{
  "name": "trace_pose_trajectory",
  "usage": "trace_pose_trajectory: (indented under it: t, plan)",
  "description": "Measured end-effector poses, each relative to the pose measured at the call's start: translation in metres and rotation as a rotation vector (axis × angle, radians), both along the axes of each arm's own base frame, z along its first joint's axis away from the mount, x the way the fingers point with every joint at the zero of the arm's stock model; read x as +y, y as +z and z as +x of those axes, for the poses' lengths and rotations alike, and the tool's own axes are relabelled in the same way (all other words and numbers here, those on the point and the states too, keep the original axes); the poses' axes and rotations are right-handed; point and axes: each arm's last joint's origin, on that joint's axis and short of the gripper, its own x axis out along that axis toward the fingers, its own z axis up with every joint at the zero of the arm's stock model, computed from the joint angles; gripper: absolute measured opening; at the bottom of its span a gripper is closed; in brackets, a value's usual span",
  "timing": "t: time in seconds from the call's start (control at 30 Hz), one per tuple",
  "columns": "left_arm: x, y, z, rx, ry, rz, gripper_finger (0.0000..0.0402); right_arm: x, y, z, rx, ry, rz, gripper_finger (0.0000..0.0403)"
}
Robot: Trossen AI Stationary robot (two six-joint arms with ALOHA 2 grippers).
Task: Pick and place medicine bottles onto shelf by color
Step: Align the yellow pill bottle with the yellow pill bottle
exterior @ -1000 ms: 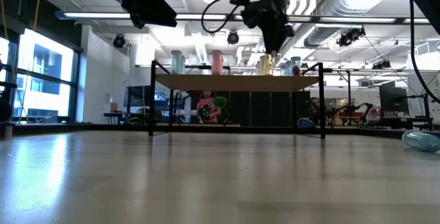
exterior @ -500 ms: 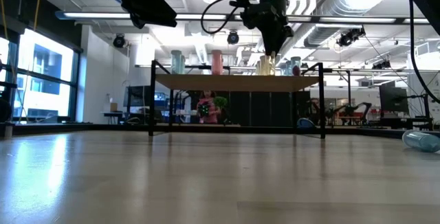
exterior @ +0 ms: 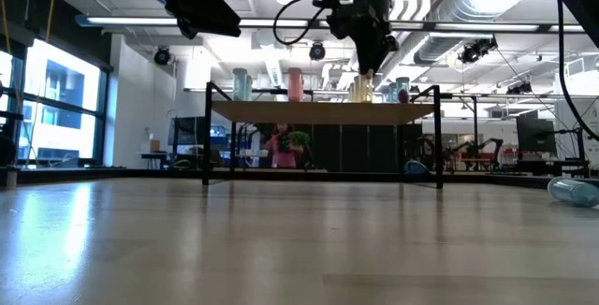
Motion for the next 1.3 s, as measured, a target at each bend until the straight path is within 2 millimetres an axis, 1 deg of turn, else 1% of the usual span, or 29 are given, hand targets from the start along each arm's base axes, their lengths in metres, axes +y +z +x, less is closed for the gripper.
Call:
trace_pose_trajectory:
  t: [0.23,0.63,0.73,0.93,1.3]
  plan:
    - [0.0000,0.0000,0.0000,0.000,0.000,0.000,0.0172,-0.0006,0.0002,0.0007,-0.001,-0.010,-0.020,0.0136]
    - [0.0000,0.0000,0.0000,0.000,0.000,0.000,0.0172,0.0007,0.0003,0.0005,-0.009,0.021,0.010,0.0137]
    - [0.0000,0.0000,0.0000,0.000,0.000,0.000,0.0172,0.0007,0.0003,0.0006,-0.009,0.021,0.010,0.0144]
    - [0.0000,0.0000,0.0000,0.000,0.000,0.000,0.0172,0.0003,0.0004,0.0012,-0.015,0.003,0.007,0.0172]
    - [0.0000,0.0000,0.0000,0.000,0.000,0.000,0.0172,0.0002,0.0005,0.0015,-0.019,-0.004,0.007,0.0174]
